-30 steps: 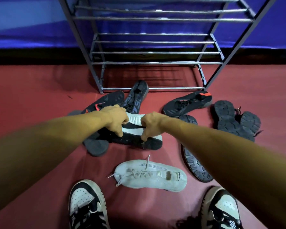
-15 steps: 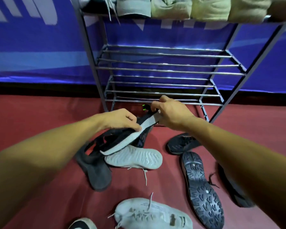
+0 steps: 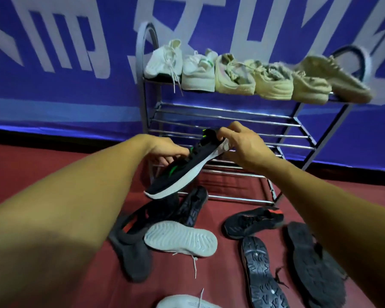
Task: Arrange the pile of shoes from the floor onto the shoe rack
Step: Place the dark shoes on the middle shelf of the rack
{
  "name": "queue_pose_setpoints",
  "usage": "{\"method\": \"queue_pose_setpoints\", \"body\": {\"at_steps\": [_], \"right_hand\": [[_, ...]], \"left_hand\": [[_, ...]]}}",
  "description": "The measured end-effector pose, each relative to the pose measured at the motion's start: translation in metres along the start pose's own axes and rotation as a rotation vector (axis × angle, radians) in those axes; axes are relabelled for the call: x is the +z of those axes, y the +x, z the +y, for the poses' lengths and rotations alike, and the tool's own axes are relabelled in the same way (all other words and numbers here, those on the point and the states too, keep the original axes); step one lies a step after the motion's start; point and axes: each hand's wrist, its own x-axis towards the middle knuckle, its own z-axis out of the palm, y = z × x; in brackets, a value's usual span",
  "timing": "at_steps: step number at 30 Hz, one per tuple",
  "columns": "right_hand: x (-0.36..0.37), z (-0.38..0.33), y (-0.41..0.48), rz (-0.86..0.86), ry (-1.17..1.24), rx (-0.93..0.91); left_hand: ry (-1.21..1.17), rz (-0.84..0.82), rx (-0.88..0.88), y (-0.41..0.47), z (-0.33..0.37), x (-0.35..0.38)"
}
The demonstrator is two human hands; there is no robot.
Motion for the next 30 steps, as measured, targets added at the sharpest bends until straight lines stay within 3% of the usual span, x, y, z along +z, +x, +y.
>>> {"method": "queue_pose_setpoints", "body": {"at_steps": [3, 7, 10, 13, 16, 19, 23, 30], "right_hand": [[-0.008, -0.003, 0.008, 0.083, 0.042, 0.066], [0.017, -0.006, 0.007, 0.176, 0.125, 0.17], [0.035, -0.016, 0.011, 0.226, 0.335, 0.413], [0.038, -0.029, 0.021, 0.142, 0.6, 0.613], [0.032, -0.047, 0.028, -0.116, 0.879, 0.505], [0.034, -0.058, 0.034, -0.237, 0.946, 0.454], [0.05, -0.054, 0.05, -0.16, 1.115, 0.574], [0.075, -0.051, 0.068, -0.01, 1.285, 0.709]], "left_hand": [[-0.027, 0.12, 0.027, -0.001, 0.0, -0.002], [-0.283, 0.212, 0.107, -0.001, -0.019, -0.003], [-0.425, 0.207, 0.12, -0.001, -0.033, -0.012], [-0.477, 0.287, 0.105, 0.001, -0.04, -0.019], [-0.577, 0.42, 0.075, 0.012, -0.047, -0.021], [-0.685, 0.527, 0.025, 0.024, -0.051, -0.019], [-0.76, 0.591, 0.0, 0.034, -0.05, -0.019], [-0.916, 0.472, 0.131, 0.031, -0.043, -0.022]]}}
